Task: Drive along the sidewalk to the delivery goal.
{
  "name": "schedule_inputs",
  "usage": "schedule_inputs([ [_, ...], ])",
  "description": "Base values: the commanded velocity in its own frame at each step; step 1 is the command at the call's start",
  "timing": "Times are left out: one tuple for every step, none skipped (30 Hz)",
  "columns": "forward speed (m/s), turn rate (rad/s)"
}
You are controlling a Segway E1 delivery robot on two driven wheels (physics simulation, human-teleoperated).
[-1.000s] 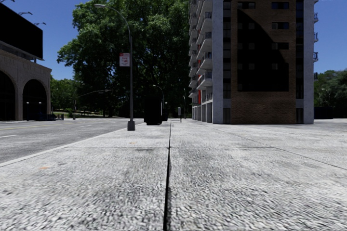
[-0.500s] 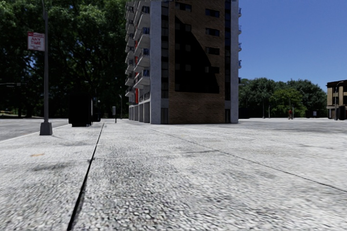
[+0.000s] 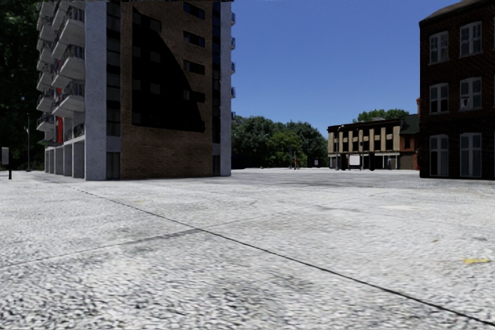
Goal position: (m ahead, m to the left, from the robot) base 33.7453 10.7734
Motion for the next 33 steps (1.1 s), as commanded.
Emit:
schedule_inputs([
  [2.00,0.00],
  [2.00,0.00],
  [2.00,0.00],
  [2.00,0.00],
  [2.00,0.00],
  [2.00,0.00],
  [2.00,0.00],
  [2.00,0.00],
  [2.00,0.00],
  [2.00,0.00],
  [2.00,0.00],
  [2.00,0.00],
  [2.00,0.00],
  [2.00,0.00],
  [2.00,0.00],
  [2.00,0.00],
  [2.00,0.00],
  [2.00,0.00],
  [2.00,0.00],
  [2.00,0.00],
  [2.00,0.00],
  [2.00,0.00],
  [2.00,0.00],
  [2.00,0.00],
  [2.00,0.00],
  [2.00,0.00],
  [2.00,0.00],
  [2.00,0.00],
  [2.00,0.00],
  [2.00,0.00],
  [2.00,0.00],
  [2.00,0.00],
  [2.00,0.00],
])
